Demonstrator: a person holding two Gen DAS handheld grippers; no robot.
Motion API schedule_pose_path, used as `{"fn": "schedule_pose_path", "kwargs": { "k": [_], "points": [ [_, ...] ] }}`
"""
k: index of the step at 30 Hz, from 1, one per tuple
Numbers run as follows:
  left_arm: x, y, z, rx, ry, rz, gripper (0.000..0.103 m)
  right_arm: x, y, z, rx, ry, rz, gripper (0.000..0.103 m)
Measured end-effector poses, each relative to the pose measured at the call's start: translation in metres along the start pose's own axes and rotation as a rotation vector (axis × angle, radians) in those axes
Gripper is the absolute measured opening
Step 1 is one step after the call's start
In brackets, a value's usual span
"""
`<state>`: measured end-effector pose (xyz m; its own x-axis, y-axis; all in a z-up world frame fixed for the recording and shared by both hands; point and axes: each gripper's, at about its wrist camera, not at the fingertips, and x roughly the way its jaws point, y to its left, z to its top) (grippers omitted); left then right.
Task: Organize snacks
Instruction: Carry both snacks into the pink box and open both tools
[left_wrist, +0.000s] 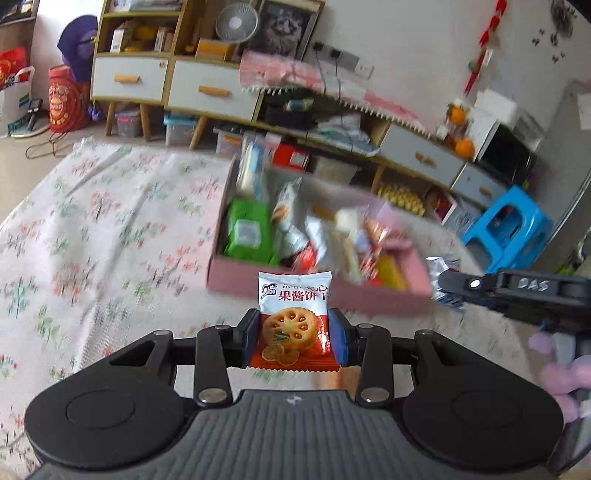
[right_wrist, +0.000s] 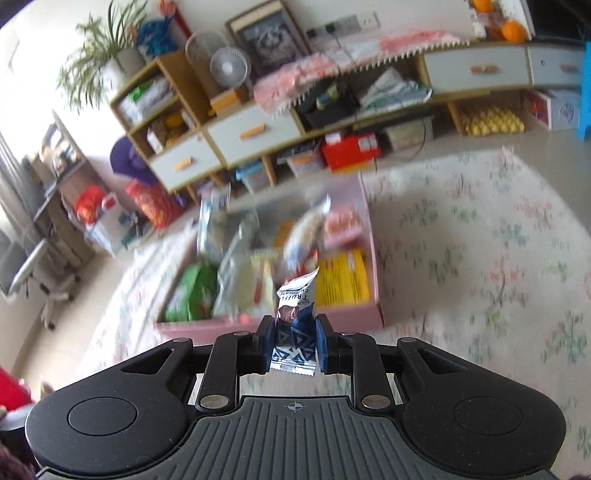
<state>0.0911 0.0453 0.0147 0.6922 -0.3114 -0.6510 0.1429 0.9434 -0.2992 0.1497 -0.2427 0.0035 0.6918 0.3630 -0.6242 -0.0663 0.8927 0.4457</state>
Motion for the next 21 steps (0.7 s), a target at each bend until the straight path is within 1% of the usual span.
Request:
{"fn": "schedule_pose_path", "kwargs": {
  "k": [4,7,12,14,17,21],
  "points": [
    [0.007,-0.010,0.016,0.029,-0.011,-0.003,0.036,0.008,-0.006,0.013,0.055,-0.014,0.002,0.021],
    [0.020,-0.015,0.028,0.030,-0.004,-0.016,0.036,0.018,-0.013,0.019,0.090,0.005,0.007,0.022],
    [0.047,-0.027,0.046,0.088,-0.013,-0.035,0.036,0.027,-0.028,0.026,0.175,0.010,0.001,0.022],
    [0.057,-0.027,0.053,0.077,-0.025,-0.043,0.036,0.030,-0.035,0.029,0.216,0.018,-0.001,0.022],
    [0.074,-0.025,0.061,0.049,-0.010,-0.054,0.036,0.033,-0.043,0.033,0.255,0.016,-0.001,0.022],
    [0.094,-0.031,0.069,0.053,0.017,-0.044,0.036,0.043,-0.046,0.032,0.258,0.038,0.003,0.022]
  ]
}}
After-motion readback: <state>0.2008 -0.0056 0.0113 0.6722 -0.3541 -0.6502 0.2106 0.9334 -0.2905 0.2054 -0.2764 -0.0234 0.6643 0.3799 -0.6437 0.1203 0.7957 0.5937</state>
